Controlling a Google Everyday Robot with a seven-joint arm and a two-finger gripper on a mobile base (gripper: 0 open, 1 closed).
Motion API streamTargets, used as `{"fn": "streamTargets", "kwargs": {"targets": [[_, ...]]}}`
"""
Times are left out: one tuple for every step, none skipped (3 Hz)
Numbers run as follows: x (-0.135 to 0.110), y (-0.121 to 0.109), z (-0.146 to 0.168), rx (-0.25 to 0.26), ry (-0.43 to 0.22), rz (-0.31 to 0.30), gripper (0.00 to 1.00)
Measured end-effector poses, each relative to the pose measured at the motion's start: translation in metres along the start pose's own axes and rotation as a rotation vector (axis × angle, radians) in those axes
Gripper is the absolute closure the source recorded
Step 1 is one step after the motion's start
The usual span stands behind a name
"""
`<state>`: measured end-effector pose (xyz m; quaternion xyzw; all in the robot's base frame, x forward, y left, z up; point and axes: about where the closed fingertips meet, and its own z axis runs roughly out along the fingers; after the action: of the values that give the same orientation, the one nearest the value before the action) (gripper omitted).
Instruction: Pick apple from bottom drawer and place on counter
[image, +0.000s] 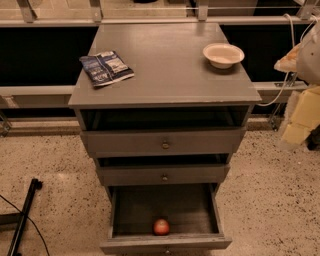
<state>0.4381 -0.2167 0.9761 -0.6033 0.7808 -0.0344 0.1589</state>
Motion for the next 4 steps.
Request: {"fn": "streamTargets", "kwargs": {"targets": [[0.0,0.0,0.0,0.0,0.0,0.0,0.0],[-0.011,0.006,0.026,-0.015,-0.077,-0.028,0.0],[-0.031,0.048,0.072,-0.051,-0.242,-0.101,0.0],[-0.033,0.065,0.09,-0.048,-0.308,-0.109,0.0]]}}
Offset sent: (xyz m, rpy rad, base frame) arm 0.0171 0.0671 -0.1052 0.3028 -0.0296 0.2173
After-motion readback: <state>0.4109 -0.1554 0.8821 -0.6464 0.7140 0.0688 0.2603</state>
